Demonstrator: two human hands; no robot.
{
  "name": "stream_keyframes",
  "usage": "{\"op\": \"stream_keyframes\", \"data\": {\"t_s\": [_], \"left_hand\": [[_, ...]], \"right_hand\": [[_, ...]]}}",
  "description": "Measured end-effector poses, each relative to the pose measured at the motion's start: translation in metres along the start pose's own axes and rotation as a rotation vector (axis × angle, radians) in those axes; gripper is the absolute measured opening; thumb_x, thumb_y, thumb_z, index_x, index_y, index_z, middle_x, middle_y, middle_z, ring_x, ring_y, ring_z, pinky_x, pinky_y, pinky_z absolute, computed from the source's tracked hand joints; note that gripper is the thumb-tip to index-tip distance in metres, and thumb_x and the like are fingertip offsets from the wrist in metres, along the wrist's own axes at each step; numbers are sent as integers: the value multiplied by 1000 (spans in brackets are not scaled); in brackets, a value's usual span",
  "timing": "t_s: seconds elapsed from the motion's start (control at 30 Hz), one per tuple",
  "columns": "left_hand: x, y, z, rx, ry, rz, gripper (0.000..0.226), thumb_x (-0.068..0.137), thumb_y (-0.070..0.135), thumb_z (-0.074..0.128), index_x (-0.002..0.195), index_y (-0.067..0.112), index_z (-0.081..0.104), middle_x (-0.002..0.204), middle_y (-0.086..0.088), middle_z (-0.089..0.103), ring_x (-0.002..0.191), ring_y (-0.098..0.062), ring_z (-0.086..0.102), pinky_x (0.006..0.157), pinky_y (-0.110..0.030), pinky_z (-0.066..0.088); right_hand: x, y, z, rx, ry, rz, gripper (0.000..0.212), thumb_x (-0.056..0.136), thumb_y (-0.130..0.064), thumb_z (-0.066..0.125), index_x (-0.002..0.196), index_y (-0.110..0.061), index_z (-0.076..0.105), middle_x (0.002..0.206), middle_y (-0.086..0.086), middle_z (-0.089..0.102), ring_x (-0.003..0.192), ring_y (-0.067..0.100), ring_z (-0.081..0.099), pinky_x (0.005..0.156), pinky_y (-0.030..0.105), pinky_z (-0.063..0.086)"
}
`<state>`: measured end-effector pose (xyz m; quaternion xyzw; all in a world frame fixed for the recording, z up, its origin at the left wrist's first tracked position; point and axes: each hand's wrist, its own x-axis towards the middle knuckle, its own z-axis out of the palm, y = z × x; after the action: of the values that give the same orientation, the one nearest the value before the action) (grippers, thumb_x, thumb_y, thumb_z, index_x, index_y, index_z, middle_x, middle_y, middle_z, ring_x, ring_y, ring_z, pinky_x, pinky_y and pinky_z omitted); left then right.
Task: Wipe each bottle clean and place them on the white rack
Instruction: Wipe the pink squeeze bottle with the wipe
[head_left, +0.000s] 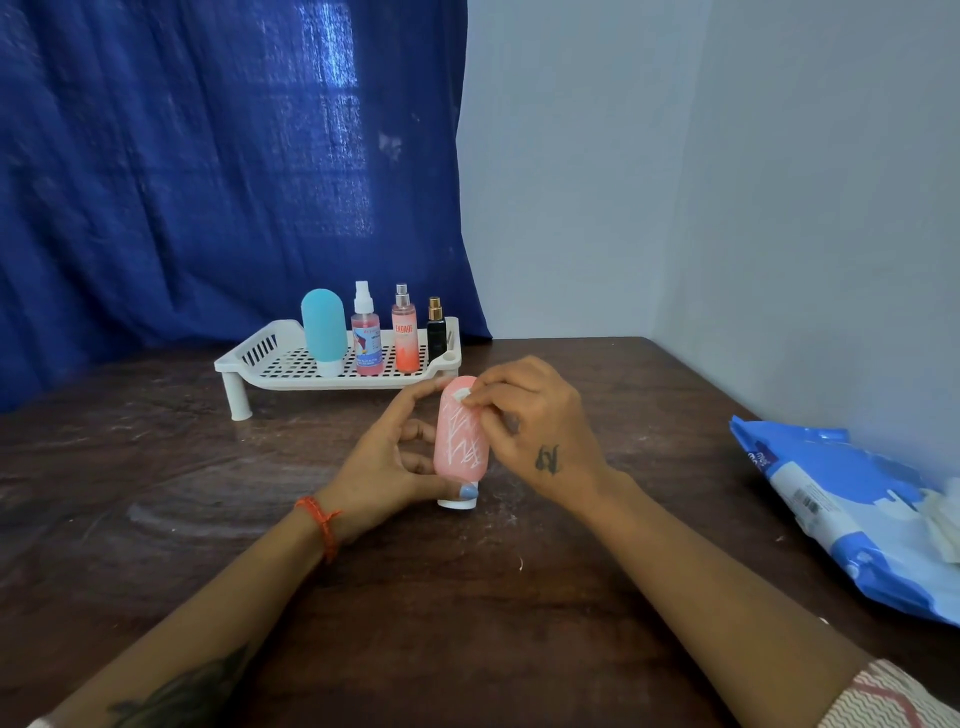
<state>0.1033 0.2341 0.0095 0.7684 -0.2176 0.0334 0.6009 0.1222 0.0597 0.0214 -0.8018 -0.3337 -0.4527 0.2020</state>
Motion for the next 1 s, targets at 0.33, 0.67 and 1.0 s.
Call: {"op": "stream_keyframes", "data": {"t_s": [0.33,0.67,1.0], "left_hand": [[1,-3,-1,11,14,-13,90,59,0,83,119,50,38,112,-9,59,93,-27,67,72,-30,58],[1,-1,-1,10,-8,7,89,62,-2,82,119,50,38,114,-6,59,97,-25,65,72,-28,58],[1,-4,-1,15,-4,4,92,60,2,83,121,51,36,115,-6,57,97,-24,65,73,-28,57]], "right_hand": [[3,-10,7,-6,-107,-131,39,67,-1,77,105,-2,68,106,14,66,100,28,59,85,36,51],[3,-9,-2,1,-134,-170,33,61,-2,81,93,-4,72,95,10,69,90,25,60,79,31,49],[1,-9,7,14,-112,-111,47,60,-1,82,104,-2,69,106,12,67,102,23,53,84,36,51]]}}
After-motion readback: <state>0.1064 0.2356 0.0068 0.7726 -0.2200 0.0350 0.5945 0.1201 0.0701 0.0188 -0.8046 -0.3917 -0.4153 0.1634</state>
